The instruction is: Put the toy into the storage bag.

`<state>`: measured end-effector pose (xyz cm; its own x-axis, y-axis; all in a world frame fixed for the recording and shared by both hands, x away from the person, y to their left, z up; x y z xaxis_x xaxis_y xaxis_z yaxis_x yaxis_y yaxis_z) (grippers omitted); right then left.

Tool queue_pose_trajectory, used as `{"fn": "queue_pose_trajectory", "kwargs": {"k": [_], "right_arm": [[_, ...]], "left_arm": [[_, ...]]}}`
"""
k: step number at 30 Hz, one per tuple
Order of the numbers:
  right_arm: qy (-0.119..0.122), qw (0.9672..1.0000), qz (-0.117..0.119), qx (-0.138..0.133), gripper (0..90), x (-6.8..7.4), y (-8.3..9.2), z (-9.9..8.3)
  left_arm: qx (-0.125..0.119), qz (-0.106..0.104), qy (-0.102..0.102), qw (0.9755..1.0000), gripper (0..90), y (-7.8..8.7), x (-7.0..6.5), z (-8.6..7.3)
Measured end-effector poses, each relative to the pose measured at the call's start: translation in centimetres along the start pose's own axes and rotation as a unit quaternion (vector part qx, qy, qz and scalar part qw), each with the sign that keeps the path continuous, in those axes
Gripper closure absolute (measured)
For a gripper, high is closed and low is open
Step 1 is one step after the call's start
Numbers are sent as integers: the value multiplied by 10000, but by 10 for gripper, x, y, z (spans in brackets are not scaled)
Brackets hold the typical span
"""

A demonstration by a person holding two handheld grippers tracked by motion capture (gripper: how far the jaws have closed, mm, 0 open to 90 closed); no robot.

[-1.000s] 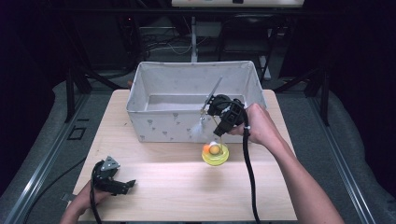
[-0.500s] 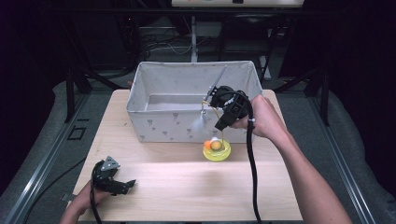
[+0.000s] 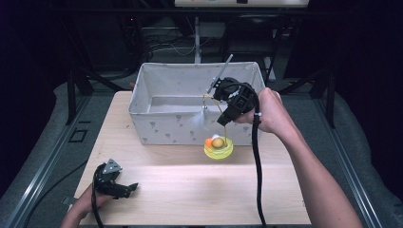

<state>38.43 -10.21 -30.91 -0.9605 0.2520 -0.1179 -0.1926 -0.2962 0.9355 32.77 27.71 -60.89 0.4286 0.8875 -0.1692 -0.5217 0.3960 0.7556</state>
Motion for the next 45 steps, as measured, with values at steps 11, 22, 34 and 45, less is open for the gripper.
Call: {"fn": "queue_pose_trajectory", "kwargs": {"k": [11,22,34,45], "right_arm": [[26,10000,-50,-31,881,-4,14,6],[49,9999,-113,-102,882,-9,31,14],[-1,9997,-176,-157,882,-18,44,20],[-103,9992,-315,-219,883,-29,61,22]], "left_arm": [[8,-8,1,10000,0,0,0,0],[8,-7,-3,10000,0,0,0,0],[4,-14,-9,10000,0,0,0,0],[3,-16,-7,10000,0,0,0,0]]}}
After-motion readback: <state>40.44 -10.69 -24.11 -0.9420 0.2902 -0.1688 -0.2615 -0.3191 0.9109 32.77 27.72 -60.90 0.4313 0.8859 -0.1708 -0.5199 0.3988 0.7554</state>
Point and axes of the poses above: each handheld gripper's, and its own axes: y roughly backward along the jaws, z roughly out of its top, x roughly to its left, the point moved 3 cm from there along -y, roughly forward along the jaws, and after that the axes turned 15 degrees about y, right-handed, at the moved point
